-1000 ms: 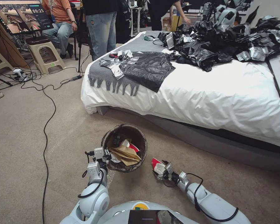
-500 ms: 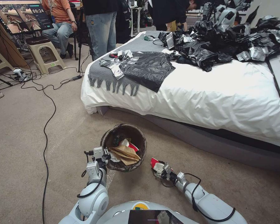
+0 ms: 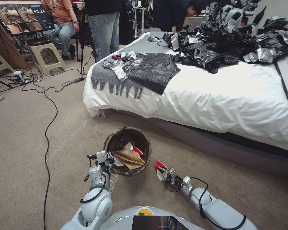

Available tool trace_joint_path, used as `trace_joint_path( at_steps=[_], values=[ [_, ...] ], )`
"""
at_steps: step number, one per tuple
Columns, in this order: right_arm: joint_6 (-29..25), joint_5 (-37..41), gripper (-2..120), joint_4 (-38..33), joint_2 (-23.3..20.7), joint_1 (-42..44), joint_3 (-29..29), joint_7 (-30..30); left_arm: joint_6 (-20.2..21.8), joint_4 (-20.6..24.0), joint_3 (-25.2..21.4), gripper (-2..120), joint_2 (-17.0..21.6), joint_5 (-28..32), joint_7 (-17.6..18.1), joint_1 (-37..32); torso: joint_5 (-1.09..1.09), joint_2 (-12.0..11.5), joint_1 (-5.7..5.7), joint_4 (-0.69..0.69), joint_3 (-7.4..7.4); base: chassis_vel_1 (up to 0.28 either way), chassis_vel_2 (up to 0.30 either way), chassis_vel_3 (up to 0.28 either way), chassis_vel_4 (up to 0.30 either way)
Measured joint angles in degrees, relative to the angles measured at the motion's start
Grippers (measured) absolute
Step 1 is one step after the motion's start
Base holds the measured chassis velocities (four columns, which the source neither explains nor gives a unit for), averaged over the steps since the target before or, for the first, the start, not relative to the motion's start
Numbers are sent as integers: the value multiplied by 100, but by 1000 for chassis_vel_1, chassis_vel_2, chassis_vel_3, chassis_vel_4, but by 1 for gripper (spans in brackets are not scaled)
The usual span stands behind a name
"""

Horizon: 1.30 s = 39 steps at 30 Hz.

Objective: Pick up the trash bin, then pick up the garbage from the floor and place it into the trash bin.

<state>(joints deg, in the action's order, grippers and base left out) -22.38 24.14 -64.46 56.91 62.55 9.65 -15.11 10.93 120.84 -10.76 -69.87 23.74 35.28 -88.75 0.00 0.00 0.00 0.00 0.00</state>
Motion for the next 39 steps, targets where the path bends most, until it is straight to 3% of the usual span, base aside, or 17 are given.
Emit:
trace_joint_path(
  at_steps=[2, 16, 28, 35, 36, 39],
  values=[
    [4, 3, 0, -37, -8, 11, -19, 18, 0, -3, 3, 2, 0, 7, 4, 10, 0, 0, 0, 0, 0, 0, 0, 0, 0],
    [45, -37, 0, -231, -32, 46, -133, 246, 8, -21, 5, 2, -12, 29, 30, 39, 1, 0, 0, 0, 0, 0, 0, 0, 0],
    [-5, 81, 0, -2023, -428, 522, -1159, 1282, 32, -21, 11, 2, 32, 50, 27, -37, 0, 0, 0, -1, 0, 0, 0, 0, 0],
    [28, 50, 0, -2977, -459, 607, -1640, 1861, 51, -21, 37, 2, 52, 50, 19, -60, -1, 0, 0, 0, 0, 0, 0, 0, 0],
    [86, 20, 0, -3454, -427, 572, -1813, 2167, 64, -21, 53, 2, 67, 48, 5, -67, 0, 0, 0, 0, 0, 0, 0, 0, 0],
    [177, 27, 0, -3919, -393, 535, -1945, 2377, 72, -31, 65, 2, 80, 43, -11, -75, -1, 0, 0, 1, 0, 0, 0, 0, 0]
  ],
)
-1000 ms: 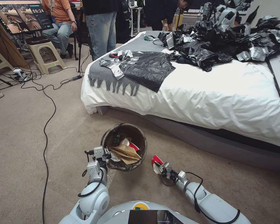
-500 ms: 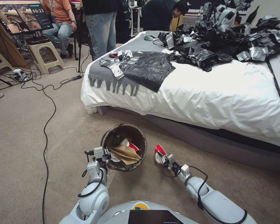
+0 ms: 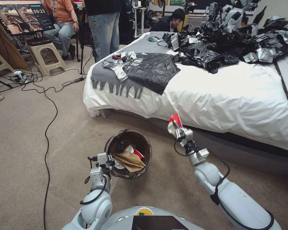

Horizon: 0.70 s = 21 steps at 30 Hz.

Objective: Pick up the trash bin, then pick up the garbage from the floor and place it into the trash bin.

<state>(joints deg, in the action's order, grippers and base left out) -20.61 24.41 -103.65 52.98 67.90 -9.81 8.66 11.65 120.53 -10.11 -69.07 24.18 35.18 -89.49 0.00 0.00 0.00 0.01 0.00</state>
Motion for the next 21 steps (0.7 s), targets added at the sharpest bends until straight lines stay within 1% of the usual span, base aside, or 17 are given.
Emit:
trace_joint_path(
  at_steps=[3, 4, 6, 7, 11, 12, 14, 15, 18, 21],
  values=[
    [152, 89, 0, -716, 34, -22, -92, 117, 16, -27, 27, 2, 18, -6, -23, -9, 1, 0, 0, -1, 0, 0, 0, 0, 0],
    [152, 89, 0, -716, 34, -22, -92, 117, 16, -27, 27, 2, 18, -6, -23, -9, 1, 0, 0, -1, 0, 0, 0, 0, 0],
    [219, 166, 0, -1156, 33, -29, -81, 104, 28, -37, 51, 2, 33, -7, -35, -11, 0, 0, 0, -1, 0, 0, 0, 0, 0],
    [219, 166, 0, -1156, 33, -29, -81, 104, 28, -37, 51, 2, 33, -7, -35, -11, 0, 0, 0, -1, 0, 0, 0, 0, 0],
    [318, 312, 0, -1805, 11, -57, 41, -101, 42, -56, 84, 2, 42, -15, -58, -11, 0, 0, 0, -1, 0, 0, 0, 0, 0],
    [318, 312, 0, -1805, 11, -57, 41, -101, 42, -56, 84, 2, 42, -15, -58, -11, 0, 0, 0, -1, 0, 0, 0, 0, 0],
    [365, 375, 0, -2085, -5, -76, 181, -299, 51, -56, 107, 2, 39, -22, -80, -13, 0, 0, 0, -1, 0, 0, 0, 0, 0],
    [365, 375, 0, -2085, -5, -76, 181, -299, 51, -56, 107, 2, 39, -22, -80, -13, 0, 0, 0, -1, 0, 0, 0, 0, 0],
    [396, 472, 0, -2255, -67, -122, 438, -565, 55, -56, 118, 2, 39, -36, -98, -12, 0, 0, 0, -1, 0, 0, 0, 0, 0],
    [402, 535, 0, -2279, -129, -158, 641, -682, 60, -53, 120, 2, 40, -37, -106, -9, 0, 0, 0, -1, 0, 0, 0, 0, 0]
  ],
)
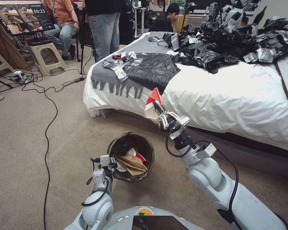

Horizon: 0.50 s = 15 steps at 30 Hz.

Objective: Pick up the trash bin, then pick up the garbage from the floor and place it into the trash bin.

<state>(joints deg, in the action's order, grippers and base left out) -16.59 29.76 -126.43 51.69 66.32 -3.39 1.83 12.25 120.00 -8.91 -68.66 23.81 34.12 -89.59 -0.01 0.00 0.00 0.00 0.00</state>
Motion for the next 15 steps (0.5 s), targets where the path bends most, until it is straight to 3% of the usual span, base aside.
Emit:
trace_joint_path(
  at_steps=[15],
  values=[
    [-9, -30, 0, 290, -171, -121, 1009, -292, 6, 34, -1, 2, -22, -8, -6, 19, 0, 0, 0, 0, 0, 0, 0, 0, 0]
  ],
)
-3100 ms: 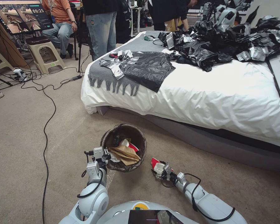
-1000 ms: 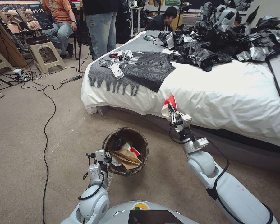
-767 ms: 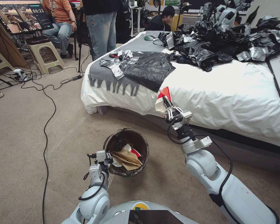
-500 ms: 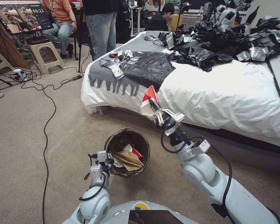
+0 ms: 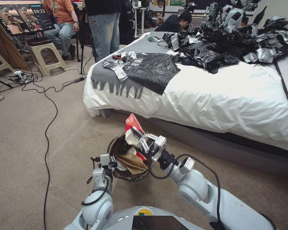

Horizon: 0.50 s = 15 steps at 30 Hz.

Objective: Pick up the trash bin, then pick up the garbage from the floor and place it into the trash bin.

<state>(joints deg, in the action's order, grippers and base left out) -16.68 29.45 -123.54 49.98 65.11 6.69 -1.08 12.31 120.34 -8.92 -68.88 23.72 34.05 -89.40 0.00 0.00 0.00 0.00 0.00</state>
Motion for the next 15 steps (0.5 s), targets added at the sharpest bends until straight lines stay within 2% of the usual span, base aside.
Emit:
trace_joint_path(
  at_steps=[3, 6, 15],
  values=[
    [-72, -164, 0, 373, -5, -2, 530, -49, 0, 37, -36, 2, 3, 1, 0, 1, 0, 0, 0, 0, 0, 0, 0, 0, 0],
    [-133, -261, 0, 671, 34, -38, 772, -73, 0, 73, -53, 2, 10, 13, 0, -1, 0, 0, 0, 0, 0, 0, 0, 0, 0],
    [-265, -437, -1, 1531, 201, -375, 1164, -32, -5, 96, -65, 2, 2, 40, 7, 13, 0, 0, 0, 0, 0, 0, 0, 0, 0]
  ],
)
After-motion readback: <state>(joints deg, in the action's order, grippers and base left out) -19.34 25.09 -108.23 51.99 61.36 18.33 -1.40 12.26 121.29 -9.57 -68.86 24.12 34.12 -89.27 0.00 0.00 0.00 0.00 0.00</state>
